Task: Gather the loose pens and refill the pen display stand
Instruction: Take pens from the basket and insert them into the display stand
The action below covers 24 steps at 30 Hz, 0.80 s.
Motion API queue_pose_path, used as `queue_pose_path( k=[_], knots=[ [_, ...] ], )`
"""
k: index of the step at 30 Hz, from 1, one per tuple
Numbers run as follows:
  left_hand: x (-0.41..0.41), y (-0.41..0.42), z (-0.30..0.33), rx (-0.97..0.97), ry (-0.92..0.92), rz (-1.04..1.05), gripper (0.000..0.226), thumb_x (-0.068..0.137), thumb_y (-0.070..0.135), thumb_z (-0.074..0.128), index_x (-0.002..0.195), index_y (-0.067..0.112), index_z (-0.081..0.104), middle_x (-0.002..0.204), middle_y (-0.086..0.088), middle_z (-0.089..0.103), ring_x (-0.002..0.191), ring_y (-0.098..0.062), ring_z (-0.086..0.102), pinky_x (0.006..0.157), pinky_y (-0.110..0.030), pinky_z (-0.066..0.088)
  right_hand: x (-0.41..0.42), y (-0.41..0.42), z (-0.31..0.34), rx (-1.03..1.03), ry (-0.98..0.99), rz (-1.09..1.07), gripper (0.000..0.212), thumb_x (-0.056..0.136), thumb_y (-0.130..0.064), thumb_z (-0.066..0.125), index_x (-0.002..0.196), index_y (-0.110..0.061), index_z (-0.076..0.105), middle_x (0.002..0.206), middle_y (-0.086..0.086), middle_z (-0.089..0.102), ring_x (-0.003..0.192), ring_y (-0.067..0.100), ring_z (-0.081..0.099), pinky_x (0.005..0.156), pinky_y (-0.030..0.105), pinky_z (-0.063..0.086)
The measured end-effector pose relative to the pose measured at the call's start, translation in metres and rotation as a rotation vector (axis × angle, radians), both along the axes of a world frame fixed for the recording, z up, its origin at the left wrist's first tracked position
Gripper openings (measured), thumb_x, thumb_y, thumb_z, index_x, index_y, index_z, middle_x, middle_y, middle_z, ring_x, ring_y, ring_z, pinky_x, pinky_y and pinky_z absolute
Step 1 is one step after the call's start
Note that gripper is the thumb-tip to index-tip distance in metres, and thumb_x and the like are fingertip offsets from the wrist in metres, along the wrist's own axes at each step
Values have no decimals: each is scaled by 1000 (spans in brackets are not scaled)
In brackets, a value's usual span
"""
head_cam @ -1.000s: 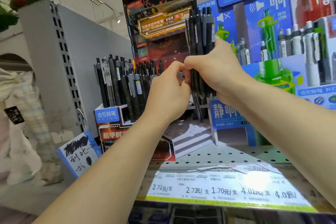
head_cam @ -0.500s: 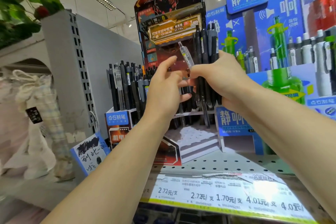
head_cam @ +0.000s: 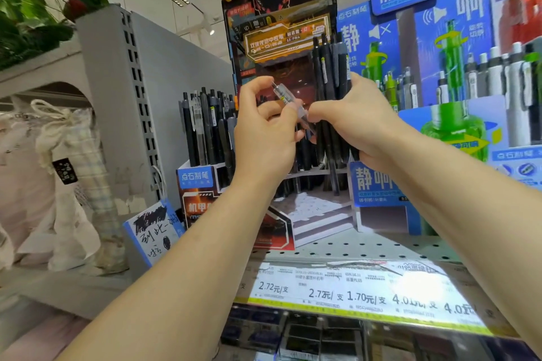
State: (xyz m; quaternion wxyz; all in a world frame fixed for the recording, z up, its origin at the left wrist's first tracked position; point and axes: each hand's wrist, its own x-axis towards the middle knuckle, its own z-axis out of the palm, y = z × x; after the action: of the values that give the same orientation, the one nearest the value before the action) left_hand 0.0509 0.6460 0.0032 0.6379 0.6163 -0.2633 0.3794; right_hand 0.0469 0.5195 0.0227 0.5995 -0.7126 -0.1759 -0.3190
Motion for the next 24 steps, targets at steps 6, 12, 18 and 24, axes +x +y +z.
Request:
queue_pose_path(
  k=[6,12,18,24],
  knots=[
    [3,1,-3,35,-30,70,40,98,8,56,125,37,47,94,2,69,81,-5,71,63,-29,62,-5,5,-1,160,-218,-111,53,60,-21,69,112,-19,61,96,-4,73,85,15,69,72,34,57],
    [12,-2,-7,357,10,294,38,96,12,58,122,39,55,99,14,62,77,-12,69,74,-43,62,-5,5,-2,142,-264,-94,61,65,-18,74,125,-20,60,109,-6,73,100,11,70,90,41,59],
    [16,-2,-6,420,50,289,38,95,12,61,118,41,51,93,7,62,83,-17,71,73,-44,62,-1,2,0,196,-243,-74,55,63,-18,72,116,-21,59,100,-4,71,92,15,69,78,36,60],
    [15,-4,-7,522,103,337,36,96,13,57,119,40,53,86,12,62,75,-12,69,66,-41,63,-2,0,1,205,-243,-51,42,67,-11,70,104,-22,55,85,-6,63,76,16,61,71,39,59]
  ],
)
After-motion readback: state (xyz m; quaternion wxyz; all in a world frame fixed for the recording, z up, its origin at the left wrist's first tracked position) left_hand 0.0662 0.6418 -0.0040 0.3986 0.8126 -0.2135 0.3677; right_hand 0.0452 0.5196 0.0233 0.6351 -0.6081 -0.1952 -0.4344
